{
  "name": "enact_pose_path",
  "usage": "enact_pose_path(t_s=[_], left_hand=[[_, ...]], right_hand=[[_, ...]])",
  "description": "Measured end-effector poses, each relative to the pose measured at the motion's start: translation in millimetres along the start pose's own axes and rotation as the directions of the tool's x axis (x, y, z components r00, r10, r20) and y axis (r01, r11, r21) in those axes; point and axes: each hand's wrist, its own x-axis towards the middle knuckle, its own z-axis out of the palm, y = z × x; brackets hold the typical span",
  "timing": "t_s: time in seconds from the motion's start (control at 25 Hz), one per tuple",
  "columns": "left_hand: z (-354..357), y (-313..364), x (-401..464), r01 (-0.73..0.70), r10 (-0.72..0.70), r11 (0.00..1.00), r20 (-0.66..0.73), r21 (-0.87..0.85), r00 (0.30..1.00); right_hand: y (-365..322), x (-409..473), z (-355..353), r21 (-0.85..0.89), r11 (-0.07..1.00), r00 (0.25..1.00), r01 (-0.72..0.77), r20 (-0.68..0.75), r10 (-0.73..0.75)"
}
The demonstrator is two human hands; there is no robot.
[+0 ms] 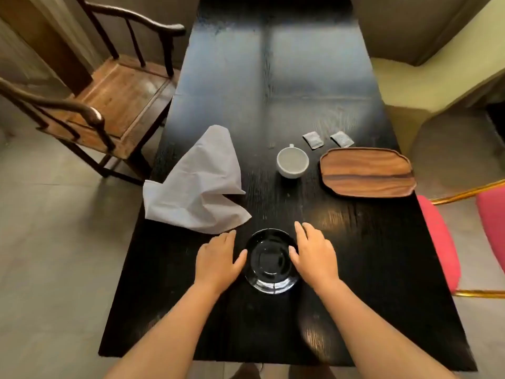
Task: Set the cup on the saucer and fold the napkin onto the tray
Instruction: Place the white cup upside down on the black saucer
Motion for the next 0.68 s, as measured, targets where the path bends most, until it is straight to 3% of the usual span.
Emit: enact_pose_path(t_s=[0.16, 0.36, 0.44, 0.56, 0.68], left_hand=[[22, -4, -1, 0.090, -0.095, 0.995, 0.220, 0.033, 0.971], [35, 2, 1, 0.126, -0.141, 0.990, 0.330, 0.066, 0.933], [40, 8, 2, 0.275, -0.231, 0.957, 0.335, -0.090, 0.914], [45, 19, 0, 0.520, -0.398, 0.749, 0.348, -0.411, 0.849], [46, 34, 4, 0.551, -0.431, 0.645, 0.344, -0.529, 0.834]], right_hand=[[3, -4, 23, -0.039, 0.997, 0.974, -0.062, 0.217, 0.069], [0, -2, 34, -0.016, 0.989, 0.936, -0.148, 0.321, 0.146], [0, -2, 34, 0.108, 0.963, 0.911, -0.249, 0.363, 0.195], [3, 0, 32, 0.330, 0.861, 0.881, -0.387, 0.406, 0.241], [23, 4, 28, 0.477, 0.752, 0.876, -0.456, 0.389, 0.285]])
